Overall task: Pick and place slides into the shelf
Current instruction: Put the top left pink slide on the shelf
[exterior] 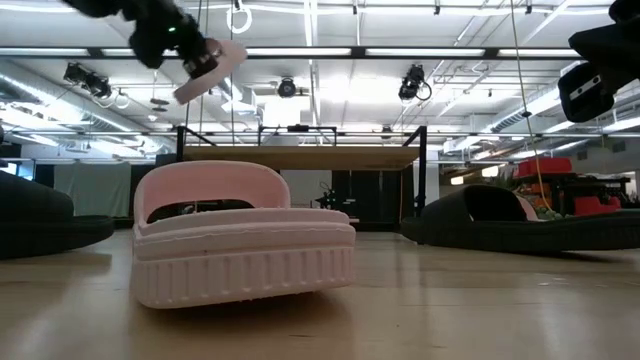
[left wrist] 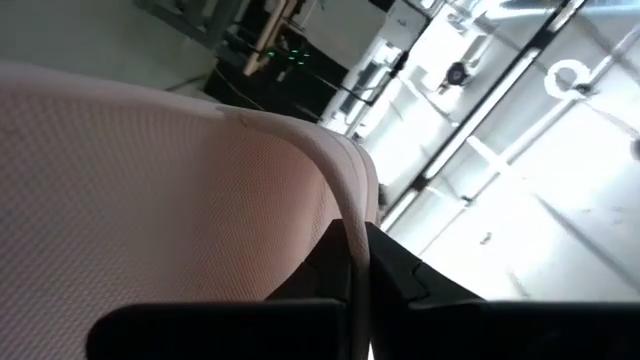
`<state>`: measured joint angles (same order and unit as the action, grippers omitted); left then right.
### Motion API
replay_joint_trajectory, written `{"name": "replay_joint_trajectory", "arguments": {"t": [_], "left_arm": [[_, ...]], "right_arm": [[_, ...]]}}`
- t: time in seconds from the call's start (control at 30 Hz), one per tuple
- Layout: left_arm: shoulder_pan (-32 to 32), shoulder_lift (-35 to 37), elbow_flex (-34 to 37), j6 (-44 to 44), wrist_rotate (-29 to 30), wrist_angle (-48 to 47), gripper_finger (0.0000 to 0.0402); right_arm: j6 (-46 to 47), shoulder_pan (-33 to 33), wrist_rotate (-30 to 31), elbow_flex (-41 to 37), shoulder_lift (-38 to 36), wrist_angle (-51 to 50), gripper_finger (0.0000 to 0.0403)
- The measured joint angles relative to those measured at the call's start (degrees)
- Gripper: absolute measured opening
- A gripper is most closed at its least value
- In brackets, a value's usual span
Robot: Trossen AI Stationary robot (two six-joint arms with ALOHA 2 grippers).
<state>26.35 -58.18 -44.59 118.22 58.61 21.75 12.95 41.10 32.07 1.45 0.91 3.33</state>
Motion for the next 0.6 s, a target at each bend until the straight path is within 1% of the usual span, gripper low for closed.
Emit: {"name": "replay_joint_trajectory", "arguments": {"t": [0.2,0.33,0.43,0.5,0.6], "left_arm": [[-1.0,-11.8,-14.0,6.9,-1.6,-12.8,0.001],[-1.3,-18.5,-21.1,9.8,-1.7,-19.3,0.001],[-0.4,-22.1,-23.9,10.1,-1.6,-20.4,0.001],[0.2,-23.6,-24.2,10.2,-1.6,-20.6,0.001],[0.7,-25.0,-24.2,10.7,-2.5,-24.6,0.001]], "right_arm": [[0.0,0.0,0.0,0.0,0.0,-0.1,0.0014],[0.0,0.0,0.0,0.0,0.0,-0.1,0.0014],[0.0,0.0,0.0,0.0,0.0,-0.1,0.0014],[0.0,0.0,0.0,0.0,0.0,-0.1,0.0014],[0.0,0.0,0.0,0.0,0.0,-0.1,0.0014]]}}
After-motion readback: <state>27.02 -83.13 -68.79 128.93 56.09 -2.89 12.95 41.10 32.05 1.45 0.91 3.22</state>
